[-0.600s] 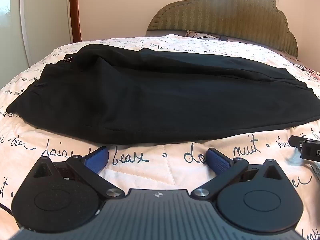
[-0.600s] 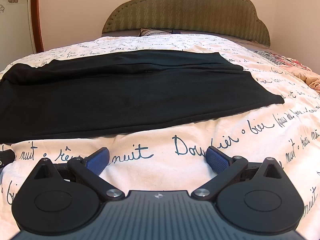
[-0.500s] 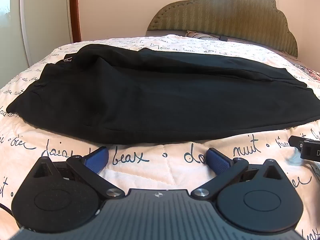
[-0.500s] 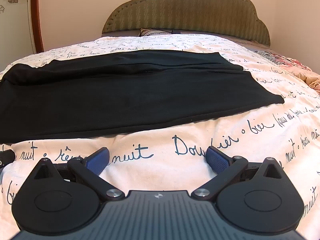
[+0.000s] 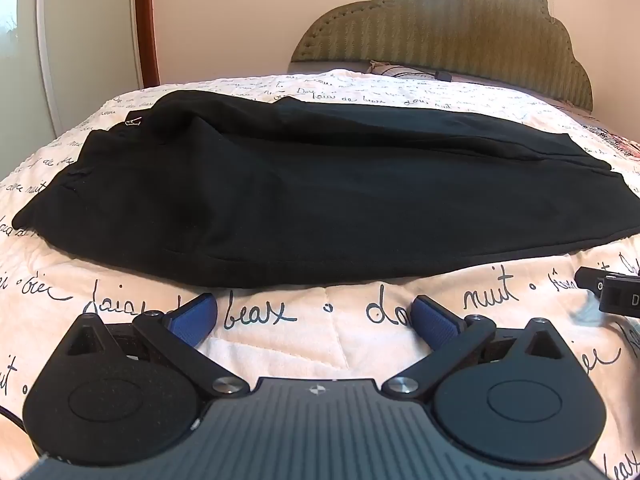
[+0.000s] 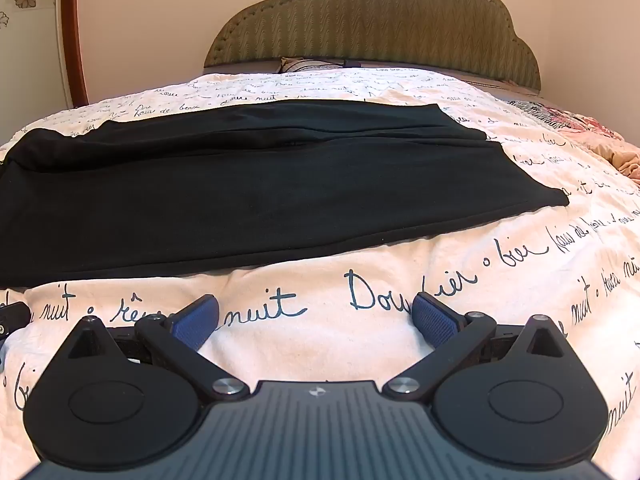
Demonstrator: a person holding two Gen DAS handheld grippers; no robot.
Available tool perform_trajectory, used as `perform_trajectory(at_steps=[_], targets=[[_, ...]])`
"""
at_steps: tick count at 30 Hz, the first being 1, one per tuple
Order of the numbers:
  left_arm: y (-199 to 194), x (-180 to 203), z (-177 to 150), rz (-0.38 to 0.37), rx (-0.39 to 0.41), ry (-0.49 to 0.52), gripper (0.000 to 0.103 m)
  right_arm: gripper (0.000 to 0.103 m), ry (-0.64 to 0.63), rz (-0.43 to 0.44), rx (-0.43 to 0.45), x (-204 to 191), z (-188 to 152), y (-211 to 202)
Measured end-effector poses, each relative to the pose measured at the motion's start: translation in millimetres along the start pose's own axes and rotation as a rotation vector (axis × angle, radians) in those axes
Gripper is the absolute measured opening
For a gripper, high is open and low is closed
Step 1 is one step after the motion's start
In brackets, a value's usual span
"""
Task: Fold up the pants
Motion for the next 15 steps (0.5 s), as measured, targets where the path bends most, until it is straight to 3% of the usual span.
perform_trajectory(at_steps=[6, 15], targets=[[-0.7, -1.7, 0.3, -0.003, 0.002, 0.0, 0.102, 0.103, 0.001, 0.0, -0.001, -0.5, 0.4, -0.8], [-4.3, -7.6, -1.2, -0.063, 0.0, -0.021, 0.103, 0.103, -0.002, -0.005, -0.004, -1.3, 1.4, -2.0]])
Point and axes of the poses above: each gripper's, at about its wrist camera, not at the fingertips, and y roughly the way its jaws point, x to its right, z to its top, the point moved 7 cm from there along y, roughly the way its jaws point, and after that the axes turned 7 degrees about -x, right-handed, at the moved point
